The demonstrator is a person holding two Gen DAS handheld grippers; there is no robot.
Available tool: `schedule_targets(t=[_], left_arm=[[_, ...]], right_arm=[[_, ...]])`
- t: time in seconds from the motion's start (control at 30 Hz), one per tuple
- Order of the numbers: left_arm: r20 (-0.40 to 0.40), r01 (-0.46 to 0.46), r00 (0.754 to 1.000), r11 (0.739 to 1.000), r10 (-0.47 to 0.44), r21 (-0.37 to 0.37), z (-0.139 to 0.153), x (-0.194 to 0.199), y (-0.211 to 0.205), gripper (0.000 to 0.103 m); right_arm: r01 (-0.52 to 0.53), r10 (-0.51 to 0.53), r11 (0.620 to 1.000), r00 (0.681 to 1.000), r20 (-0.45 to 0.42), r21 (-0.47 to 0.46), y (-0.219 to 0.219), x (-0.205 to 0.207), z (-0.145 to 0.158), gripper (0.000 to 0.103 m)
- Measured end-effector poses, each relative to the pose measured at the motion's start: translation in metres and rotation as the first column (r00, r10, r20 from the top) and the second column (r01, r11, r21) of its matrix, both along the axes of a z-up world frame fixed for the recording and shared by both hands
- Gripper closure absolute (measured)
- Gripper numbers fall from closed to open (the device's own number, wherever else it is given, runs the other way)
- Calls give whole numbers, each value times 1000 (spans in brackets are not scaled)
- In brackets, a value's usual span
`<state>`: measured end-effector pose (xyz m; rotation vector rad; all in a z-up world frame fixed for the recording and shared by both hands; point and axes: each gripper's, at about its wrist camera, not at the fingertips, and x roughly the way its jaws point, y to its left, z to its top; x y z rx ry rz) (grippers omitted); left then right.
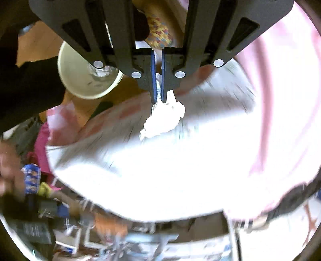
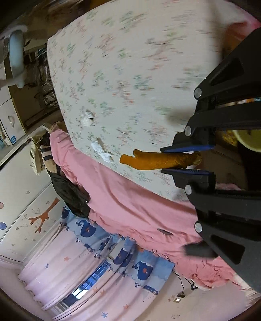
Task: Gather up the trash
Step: 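Carry the snack stick over the yellow bin and open the right tool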
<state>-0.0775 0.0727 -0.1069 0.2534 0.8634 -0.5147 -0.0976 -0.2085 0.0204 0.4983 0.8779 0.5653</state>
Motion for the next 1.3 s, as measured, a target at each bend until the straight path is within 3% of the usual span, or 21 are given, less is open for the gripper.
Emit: schedule_targets(t=[0.1, 0.23, 0.33, 0.43, 0.53, 0.63, 0.83, 1.07, 1.1, 1.17, 1.23, 1.3], left_arm=[[50, 63, 997, 998, -64, 15, 52, -20, -3, 99], [87, 90, 992, 995, -93, 40, 92, -41, -30, 99], [89, 83, 992, 993, -90, 81, 99, -64, -61, 98], [26, 67, 997, 997, -68, 46, 108, -78, -69, 98], [-25, 52, 998, 999, -52, 14, 89, -98, -83, 98], [-47, 47, 998, 998, -45, 48, 73, -112, -98, 98], [-137, -28, 990, 1000, 29, 11, 29, -113, -112, 98], [-195, -116, 973, 993, 121, 37, -17, -102, -114, 98], [-207, -131, 969, 991, 136, 37, -24, -100, -112, 98], [-222, -153, 962, 987, 161, 52, -34, -96, -108, 98], [-230, -159, 959, 986, 168, 57, -40, -94, -105, 97], [-226, -174, 957, 983, 182, 54, -41, -91, -101, 83]], right_arm=[[-17, 16, 999, 1000, -15, -30, 7, -33, -4, 88], [-39, 35, 995, 998, -49, -96, 18, -76, -19, 88], [-47, 38, 988, 997, -65, -145, 23, -98, -26, 88], [-47, 36, 979, 998, -58, -199, 25, -122, -31, 88], [-51, 37, 964, 998, -58, -261, 29, -136, -39, 88], [-58, 29, 956, 994, -106, -286, 31, -136, -58, 88], [-96, 43, 929, 987, -156, -356, 44, -128, -81, 88], [-109, 23, 932, 970, -244, -347, 48, -110, -110, 84], [-111, 20, 933, 966, -258, -343, 50, -108, -114, 83], [-108, 10, 933, 961, -276, -344, 51, -106, -120, 68], [-107, 5, 929, 961, -277, -353, 52, -105, -122, 59], [-104, -1, 926, 961, -276, -363, 52, -103, -123, 57]])
